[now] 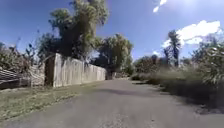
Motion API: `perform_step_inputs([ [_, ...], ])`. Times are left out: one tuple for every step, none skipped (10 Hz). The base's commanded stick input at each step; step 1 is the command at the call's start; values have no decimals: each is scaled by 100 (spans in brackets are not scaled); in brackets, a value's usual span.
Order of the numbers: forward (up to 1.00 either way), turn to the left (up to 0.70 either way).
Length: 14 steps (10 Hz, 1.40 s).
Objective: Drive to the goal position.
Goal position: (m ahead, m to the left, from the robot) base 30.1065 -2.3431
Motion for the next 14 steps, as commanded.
perform_step_inputs([
  [100,0],
  [100,0],
  [100,0],
  [100,0],
  [100,0],
  [100,0],
  [100,0],
  [100,0],
  [100,0],
  [100,0],
  [100,0],
  [100,0],
  [100,0],
  [100,0],
])
